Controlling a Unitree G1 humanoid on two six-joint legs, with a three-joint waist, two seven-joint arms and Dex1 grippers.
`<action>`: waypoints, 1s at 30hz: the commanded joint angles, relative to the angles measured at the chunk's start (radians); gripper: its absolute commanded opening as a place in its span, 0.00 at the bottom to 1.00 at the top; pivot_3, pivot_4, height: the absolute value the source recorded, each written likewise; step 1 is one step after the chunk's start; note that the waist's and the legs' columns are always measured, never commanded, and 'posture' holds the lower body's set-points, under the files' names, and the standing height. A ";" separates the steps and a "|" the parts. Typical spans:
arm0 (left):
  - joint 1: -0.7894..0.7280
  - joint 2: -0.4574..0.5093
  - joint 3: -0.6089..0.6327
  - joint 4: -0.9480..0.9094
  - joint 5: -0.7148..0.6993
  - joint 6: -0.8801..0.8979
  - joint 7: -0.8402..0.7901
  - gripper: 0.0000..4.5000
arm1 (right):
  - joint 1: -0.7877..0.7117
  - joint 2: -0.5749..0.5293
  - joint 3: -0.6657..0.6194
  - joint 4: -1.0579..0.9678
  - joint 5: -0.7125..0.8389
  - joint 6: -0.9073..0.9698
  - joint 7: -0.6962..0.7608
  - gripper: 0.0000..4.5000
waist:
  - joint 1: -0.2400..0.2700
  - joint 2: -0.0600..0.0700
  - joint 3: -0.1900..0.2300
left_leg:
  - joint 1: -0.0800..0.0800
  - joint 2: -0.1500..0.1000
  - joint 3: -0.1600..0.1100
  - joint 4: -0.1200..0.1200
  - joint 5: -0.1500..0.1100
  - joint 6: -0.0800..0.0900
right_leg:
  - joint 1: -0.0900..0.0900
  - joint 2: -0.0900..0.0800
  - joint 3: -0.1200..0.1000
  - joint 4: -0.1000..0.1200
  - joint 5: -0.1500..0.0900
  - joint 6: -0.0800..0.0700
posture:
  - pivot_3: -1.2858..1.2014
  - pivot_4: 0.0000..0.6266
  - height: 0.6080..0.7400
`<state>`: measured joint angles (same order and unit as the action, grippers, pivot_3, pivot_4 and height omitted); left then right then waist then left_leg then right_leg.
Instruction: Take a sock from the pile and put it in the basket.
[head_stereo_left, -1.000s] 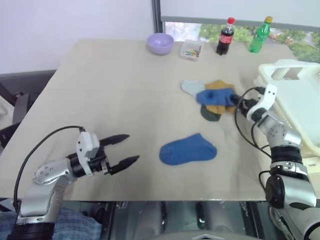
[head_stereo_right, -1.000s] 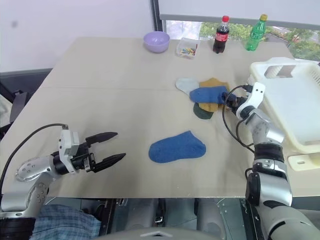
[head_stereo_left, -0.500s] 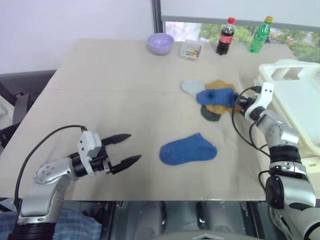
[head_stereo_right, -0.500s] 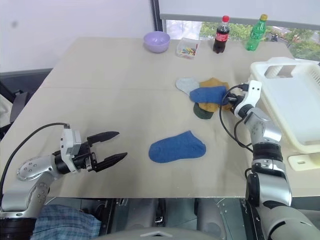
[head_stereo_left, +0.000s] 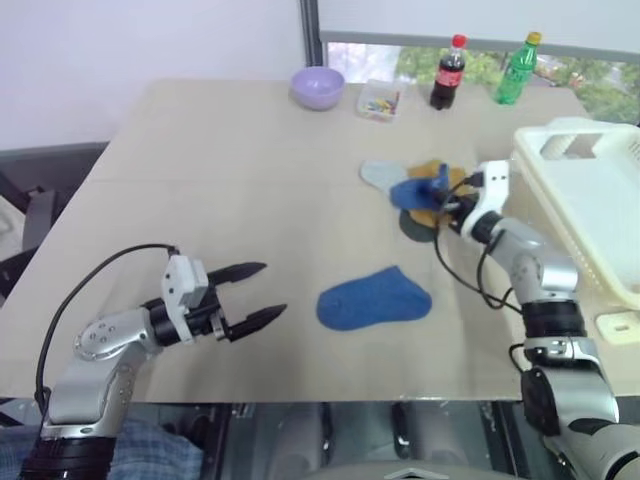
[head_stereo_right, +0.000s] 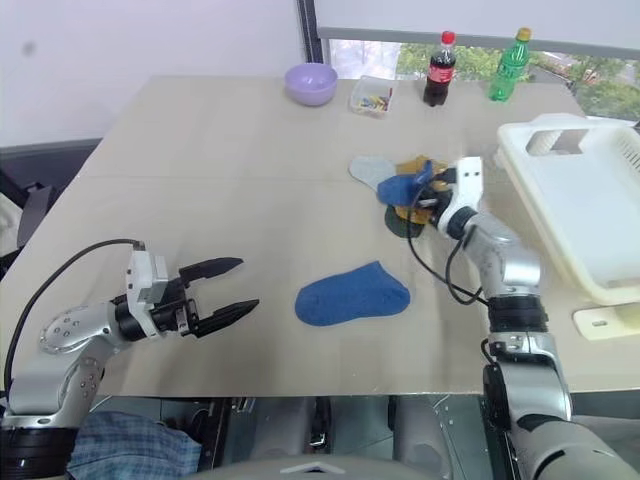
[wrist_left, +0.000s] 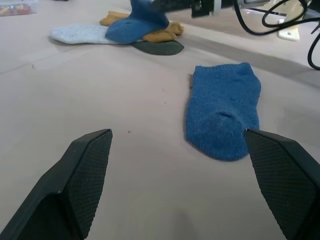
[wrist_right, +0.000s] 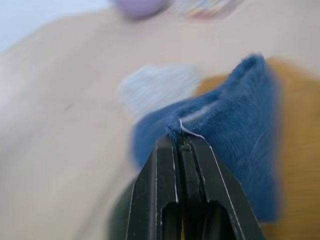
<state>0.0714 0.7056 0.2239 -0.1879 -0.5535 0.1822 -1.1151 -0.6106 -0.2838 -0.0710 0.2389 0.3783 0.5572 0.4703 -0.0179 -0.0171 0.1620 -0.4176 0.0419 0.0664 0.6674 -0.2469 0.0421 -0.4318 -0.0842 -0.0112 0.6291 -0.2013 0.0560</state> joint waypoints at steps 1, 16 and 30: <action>-0.011 0.005 0.001 -0.040 -0.006 -0.001 0.002 1.00 | 0.009 0.021 0.026 -0.116 0.024 0.053 0.009 0.03 | 0.000 0.000 0.000 | 0.000 0.000 0.000 0.000 0.000 0.000 | 0.000 0.000 0.000 0.000 0.000 -0.001 | 0.52 0.24 0.93; -0.023 0.001 -0.015 -0.039 -0.002 0.002 0.007 1.00 | 0.050 0.115 0.130 -0.309 0.062 0.220 0.014 0.03 | 0.000 0.000 0.000 | 0.000 0.000 0.000 0.000 0.000 0.000 | 0.000 0.000 0.000 0.000 -0.001 -0.002 | 0.52 0.24 0.93; -0.029 -0.003 -0.017 0.046 0.014 -0.061 -0.048 1.00 | 0.110 0.042 0.164 -0.490 0.282 0.540 0.143 0.03 | 0.003 0.000 0.000 | 0.000 0.000 0.000 0.000 0.000 0.000 | 0.000 0.000 0.000 0.000 -0.001 -0.002 | 0.52 0.24 0.93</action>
<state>0.0456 0.7024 0.1961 -0.1415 -0.5392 0.1438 -1.1507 -0.5062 -0.2202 0.1005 -0.1916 0.6000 1.0465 0.5673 -0.0145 -0.0171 0.1620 -0.4176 0.0418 0.0659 0.6677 -0.2470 0.0420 -0.4316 -0.0846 -0.0117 0.6289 -0.2028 0.0534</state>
